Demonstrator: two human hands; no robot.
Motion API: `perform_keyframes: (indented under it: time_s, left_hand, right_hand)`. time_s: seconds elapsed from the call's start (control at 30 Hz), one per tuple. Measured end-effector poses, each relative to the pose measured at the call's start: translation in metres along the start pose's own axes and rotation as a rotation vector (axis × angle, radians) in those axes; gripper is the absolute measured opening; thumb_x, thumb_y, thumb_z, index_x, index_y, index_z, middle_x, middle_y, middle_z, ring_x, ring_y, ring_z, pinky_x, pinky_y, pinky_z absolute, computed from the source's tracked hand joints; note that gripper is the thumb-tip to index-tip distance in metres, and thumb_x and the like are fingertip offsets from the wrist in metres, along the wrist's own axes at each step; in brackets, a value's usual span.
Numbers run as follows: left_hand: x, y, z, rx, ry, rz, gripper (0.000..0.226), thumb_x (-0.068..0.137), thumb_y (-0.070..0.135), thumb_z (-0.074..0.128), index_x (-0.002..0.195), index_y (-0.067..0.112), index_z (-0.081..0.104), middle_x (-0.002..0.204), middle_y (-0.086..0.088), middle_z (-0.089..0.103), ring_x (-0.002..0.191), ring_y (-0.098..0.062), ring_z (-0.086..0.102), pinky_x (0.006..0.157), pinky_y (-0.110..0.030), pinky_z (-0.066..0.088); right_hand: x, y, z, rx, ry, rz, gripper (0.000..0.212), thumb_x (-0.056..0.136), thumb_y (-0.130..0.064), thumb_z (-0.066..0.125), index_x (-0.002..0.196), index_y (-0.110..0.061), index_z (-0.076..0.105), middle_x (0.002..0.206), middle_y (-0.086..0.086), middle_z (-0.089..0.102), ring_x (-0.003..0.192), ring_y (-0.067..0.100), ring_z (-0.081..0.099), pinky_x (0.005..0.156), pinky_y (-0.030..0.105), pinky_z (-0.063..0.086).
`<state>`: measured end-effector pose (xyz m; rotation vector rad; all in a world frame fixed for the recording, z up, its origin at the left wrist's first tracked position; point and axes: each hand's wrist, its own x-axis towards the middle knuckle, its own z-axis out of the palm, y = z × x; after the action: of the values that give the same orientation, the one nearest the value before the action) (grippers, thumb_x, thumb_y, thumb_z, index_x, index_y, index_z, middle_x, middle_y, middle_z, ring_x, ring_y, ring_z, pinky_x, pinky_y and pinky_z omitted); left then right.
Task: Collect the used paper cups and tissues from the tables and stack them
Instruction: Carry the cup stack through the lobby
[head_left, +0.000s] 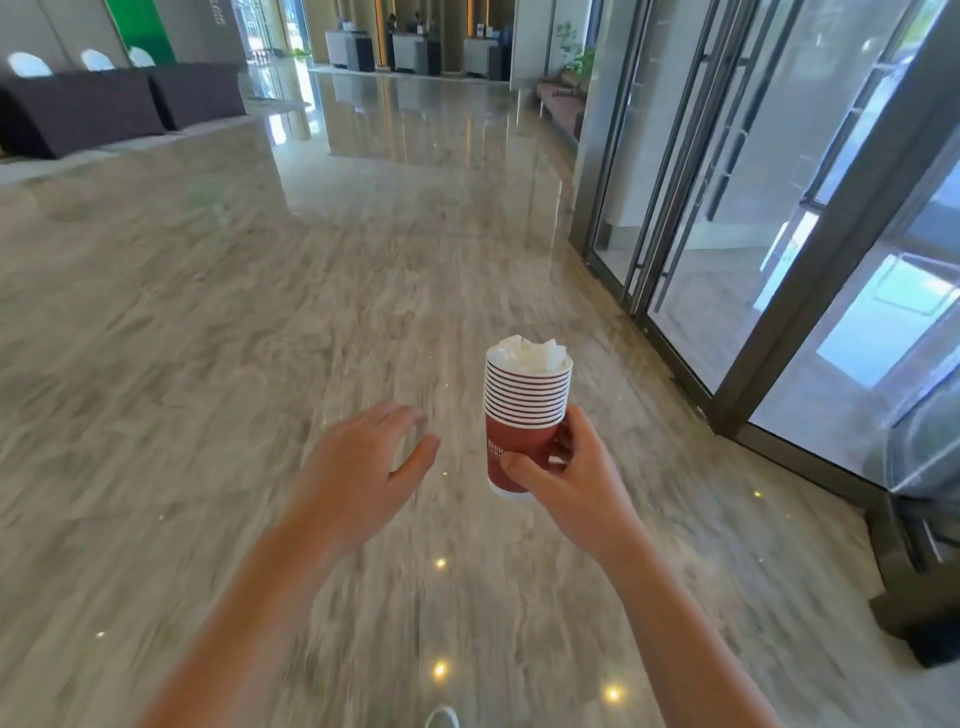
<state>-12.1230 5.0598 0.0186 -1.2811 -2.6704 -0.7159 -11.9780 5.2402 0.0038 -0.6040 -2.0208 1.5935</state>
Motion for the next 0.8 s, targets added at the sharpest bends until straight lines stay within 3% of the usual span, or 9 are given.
perform_keyframes:
  time_s: [0.1, 0.47, 0.6, 0.7, 0.8]
  left_hand:
    - [0.072, -0.026, 0.006, 0.004, -0.01, 0.021, 0.047, 0.097, 0.059, 0.035, 0.127, 0.03, 0.059, 0.121, 0.016, 0.061, 0.107, -0.009, 0.061, 0.088, -0.031, 0.047]
    - [0.318, -0.062, 0.057, -0.013, -0.066, 0.149, 0.056, 0.093, 0.064, 0.028, 0.125, 0.031, 0.059, 0.124, 0.016, 0.061, 0.111, -0.009, 0.06, 0.091, -0.033, 0.046]
    - [0.412, -0.075, 0.09, -0.008, -0.064, 0.17, 0.059, 0.092, 0.064, 0.026, 0.125, 0.028, 0.06, 0.121, 0.015, 0.062, 0.109, -0.009, 0.061, 0.09, -0.033, 0.047]
    - [0.485, -0.08, 0.108, 0.02, -0.093, 0.166, 0.057, 0.093, 0.064, 0.027, 0.123, 0.029, 0.059, 0.117, 0.016, 0.061, 0.107, -0.009, 0.061, 0.088, -0.033, 0.048]
    - [0.556, -0.084, 0.117, 0.037, -0.061, 0.157, 0.052, 0.095, 0.063, 0.03, 0.123, 0.031, 0.059, 0.117, 0.018, 0.061, 0.104, -0.009, 0.062, 0.087, -0.035, 0.05]
  right_hand:
    - [0.066, -0.001, 0.008, -0.022, 0.016, 0.004, 0.047, 0.08, -0.015, 0.085, 0.109, -0.04, 0.056, 0.11, -0.013, 0.073, 0.102, 0.003, 0.071, 0.093, 0.035, 0.061]
    - [0.286, 0.03, -0.013, 0.0, 0.125, 0.023, 0.055, 0.082, -0.013, 0.083, 0.113, -0.045, 0.053, 0.118, -0.014, 0.07, 0.103, -0.001, 0.069, 0.09, 0.026, 0.059]
    - [0.387, 0.06, -0.03, 0.029, 0.147, 0.018, 0.052, 0.081, -0.011, 0.083, 0.119, -0.036, 0.057, 0.116, -0.01, 0.072, 0.104, 0.005, 0.071, 0.093, 0.033, 0.06]
    - [0.462, 0.07, -0.042, 0.058, 0.156, 0.025, 0.05, 0.079, -0.017, 0.084, 0.115, -0.04, 0.057, 0.115, -0.01, 0.072, 0.104, 0.005, 0.071, 0.093, 0.035, 0.061]
    - [0.536, 0.068, -0.052, 0.07, 0.13, 0.012, 0.054, 0.07, -0.035, 0.083, 0.117, -0.041, 0.057, 0.115, -0.011, 0.073, 0.105, 0.006, 0.071, 0.092, 0.035, 0.061]
